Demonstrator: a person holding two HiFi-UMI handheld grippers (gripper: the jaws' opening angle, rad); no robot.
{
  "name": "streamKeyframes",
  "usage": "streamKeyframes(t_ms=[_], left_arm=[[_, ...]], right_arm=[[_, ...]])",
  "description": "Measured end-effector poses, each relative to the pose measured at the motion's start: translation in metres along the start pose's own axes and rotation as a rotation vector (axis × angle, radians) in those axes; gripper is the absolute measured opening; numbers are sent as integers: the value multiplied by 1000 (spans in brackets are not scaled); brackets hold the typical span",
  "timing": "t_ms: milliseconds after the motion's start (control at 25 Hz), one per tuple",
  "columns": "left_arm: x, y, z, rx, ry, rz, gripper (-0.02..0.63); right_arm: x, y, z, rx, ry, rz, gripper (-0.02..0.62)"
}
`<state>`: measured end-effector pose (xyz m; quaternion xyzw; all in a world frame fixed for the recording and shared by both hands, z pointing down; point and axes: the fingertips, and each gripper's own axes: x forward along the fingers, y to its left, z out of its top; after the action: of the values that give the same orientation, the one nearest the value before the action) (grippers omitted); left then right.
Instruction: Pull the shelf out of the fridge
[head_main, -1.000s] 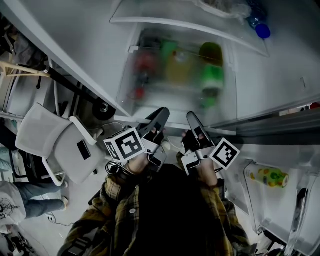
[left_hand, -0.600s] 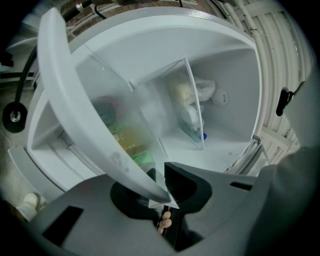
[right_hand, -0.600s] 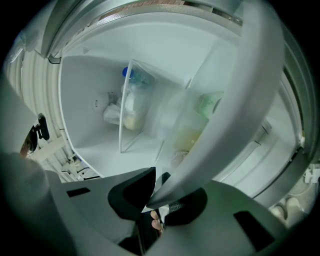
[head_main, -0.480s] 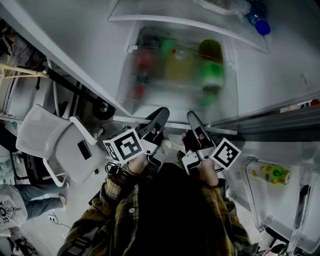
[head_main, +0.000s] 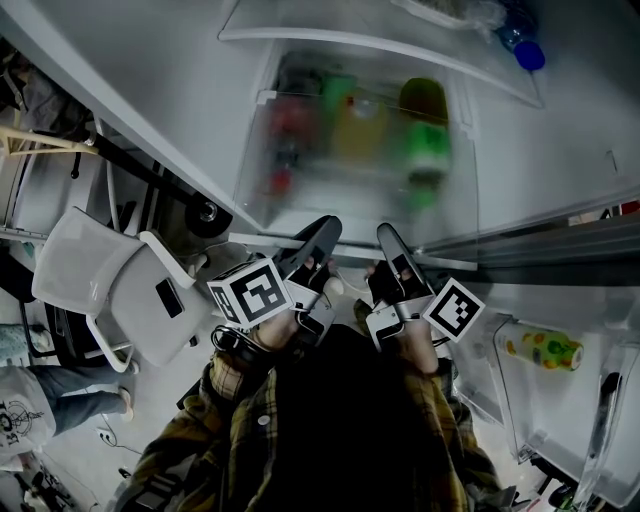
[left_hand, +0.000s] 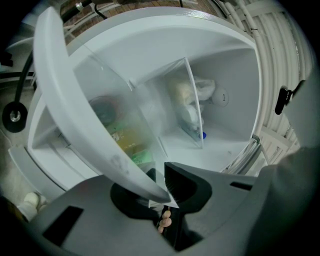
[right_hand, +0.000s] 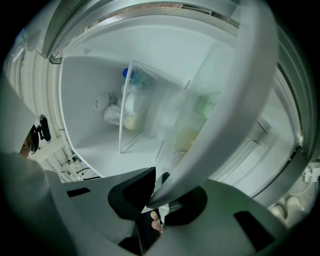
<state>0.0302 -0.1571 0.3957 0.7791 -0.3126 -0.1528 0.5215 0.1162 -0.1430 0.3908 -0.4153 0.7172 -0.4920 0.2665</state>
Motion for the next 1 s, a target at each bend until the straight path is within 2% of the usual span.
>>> streamKeyframes(t_ms=[1000], left_arm=[[0,-1,2,6,1,-2,66]], right_arm=[[1,0,-1,28,5,8,55]])
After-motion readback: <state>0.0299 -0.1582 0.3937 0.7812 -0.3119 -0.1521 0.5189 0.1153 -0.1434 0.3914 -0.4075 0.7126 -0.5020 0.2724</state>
